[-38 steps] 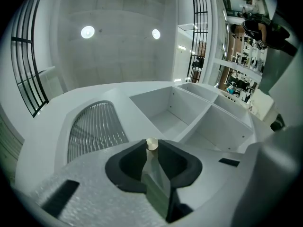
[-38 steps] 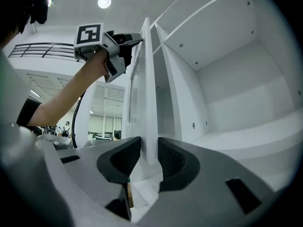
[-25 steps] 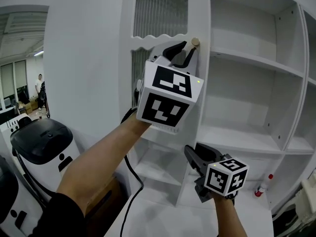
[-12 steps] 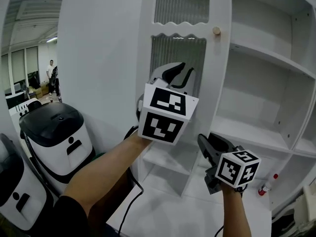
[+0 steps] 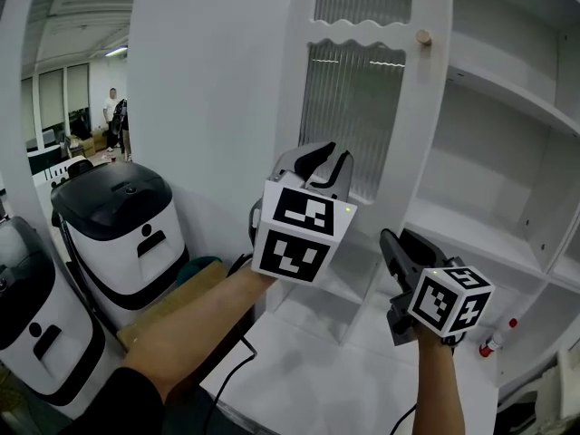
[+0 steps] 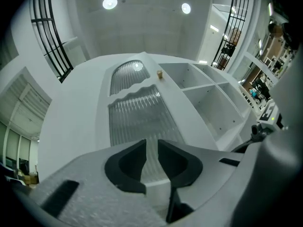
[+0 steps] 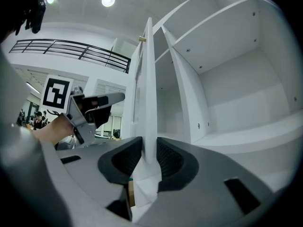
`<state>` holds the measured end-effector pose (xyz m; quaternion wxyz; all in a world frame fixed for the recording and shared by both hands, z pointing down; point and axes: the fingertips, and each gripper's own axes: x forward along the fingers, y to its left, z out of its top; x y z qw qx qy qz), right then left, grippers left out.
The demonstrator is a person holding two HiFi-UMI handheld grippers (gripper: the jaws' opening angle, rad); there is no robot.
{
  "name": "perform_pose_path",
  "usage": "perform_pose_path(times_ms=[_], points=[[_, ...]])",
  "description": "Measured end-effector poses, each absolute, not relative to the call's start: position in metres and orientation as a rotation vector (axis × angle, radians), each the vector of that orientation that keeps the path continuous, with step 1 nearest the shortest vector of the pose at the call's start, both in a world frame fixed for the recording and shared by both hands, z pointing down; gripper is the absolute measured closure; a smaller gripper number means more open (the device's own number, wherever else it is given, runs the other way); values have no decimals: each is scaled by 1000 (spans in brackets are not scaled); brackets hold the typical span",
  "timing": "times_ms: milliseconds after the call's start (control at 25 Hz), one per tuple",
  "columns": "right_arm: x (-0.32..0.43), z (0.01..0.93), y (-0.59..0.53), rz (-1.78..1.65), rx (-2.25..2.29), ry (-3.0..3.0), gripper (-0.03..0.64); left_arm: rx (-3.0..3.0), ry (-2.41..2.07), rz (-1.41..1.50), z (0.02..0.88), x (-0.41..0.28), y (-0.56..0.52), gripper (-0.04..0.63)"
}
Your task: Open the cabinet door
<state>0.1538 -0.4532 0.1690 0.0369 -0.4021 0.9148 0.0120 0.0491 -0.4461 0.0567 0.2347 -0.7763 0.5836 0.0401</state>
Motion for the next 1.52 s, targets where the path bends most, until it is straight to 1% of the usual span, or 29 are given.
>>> perform_pose_path(times_ms=[200, 760, 1120, 1520], points=[[146, 168, -440, 53, -1239, 2793, 518, -2167, 1683, 69, 93, 30, -435, 511], [123, 167, -402, 79, -1213, 2801, 534, -2267, 1842, 15, 152, -3, -387, 560], [118, 168, -392, 79, -1231, 2807, 538, -2288, 1888, -31, 165, -1, -374, 581], [108, 168, -379, 88, -1273, 2768, 540, -2328, 1837, -42, 165, -8, -369, 583]])
